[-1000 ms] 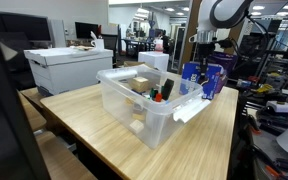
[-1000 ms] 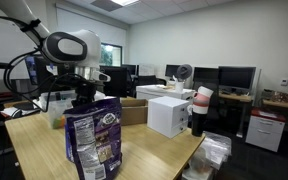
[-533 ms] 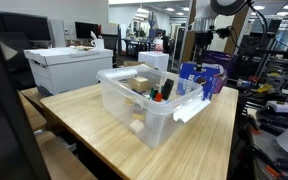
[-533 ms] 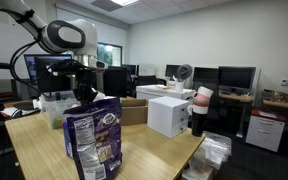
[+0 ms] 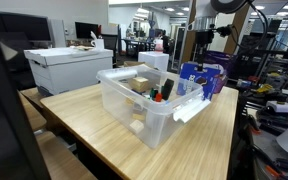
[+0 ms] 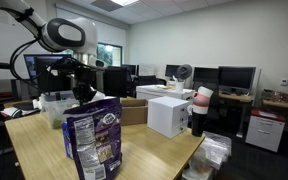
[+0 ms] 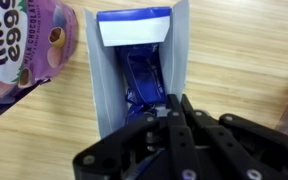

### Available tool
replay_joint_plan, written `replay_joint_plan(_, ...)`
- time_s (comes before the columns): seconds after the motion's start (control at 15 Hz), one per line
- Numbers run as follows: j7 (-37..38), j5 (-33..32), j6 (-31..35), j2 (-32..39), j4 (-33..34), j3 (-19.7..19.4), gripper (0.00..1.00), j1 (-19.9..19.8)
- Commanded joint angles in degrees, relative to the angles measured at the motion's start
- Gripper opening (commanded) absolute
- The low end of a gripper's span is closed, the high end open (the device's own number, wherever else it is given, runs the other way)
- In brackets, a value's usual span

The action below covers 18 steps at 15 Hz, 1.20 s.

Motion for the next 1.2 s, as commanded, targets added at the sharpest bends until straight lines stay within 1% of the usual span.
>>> replay_joint_plan(0.0, 0.5, 1.9, -2.1, -1.2, 0.1, 0.3, 0.04, -0.1)
replay_joint_plan(0.13, -1.0, 5.4, -3.6, -1.0, 0.6, -0.2, 0.04, 0.3)
replay_joint_plan(0.2, -1.5, 8.8, -5.5, -0.5, 1.2, -0.6, 0.04, 0.5)
replay_joint_plan(0.4, -1.0, 14.0, -9.1, 0.3, 2.3, -1.1, 0.04, 0.1)
replay_joint_plan(0.47, -1.4, 17.1, -11.5, 0.8, 3.0, -1.7, 0.04, -0.1)
replay_joint_plan(0.6, -1.0, 19.4, -12.6, 1.1, 3.2, -2.3, 0.04, -0.5)
replay_joint_plan(0.73, 1.1, 18.2, -11.1, 0.9, 2.4, -1.7, 0.05, -0.5)
replay_joint_plan(0.8, 1.2, 18.1, -11.2, 0.7, 2.1, -1.5, 0.3, -0.4)
replay_joint_plan(0.87, 2.5, 17.1, -9.7, 0.0, 1.1, -0.9, 0.31, -0.3)
replay_joint_plan(0.93, 2.9, 16.8, -9.2, -0.2, 0.8, -0.7, 0.35, -0.2)
replay_joint_plan(1.0, 3.8, 16.4, -8.5, -0.4, 0.3, -0.1, 0.41, -0.1)
replay_joint_plan(1.07, 4.2, 16.2, -8.1, -0.6, -0.1, 0.2, 0.46, 0.0)
replay_joint_plan(1.13, 4.6, 16.3, -8.1, -0.5, -0.5, 0.6, 0.53, 0.2)
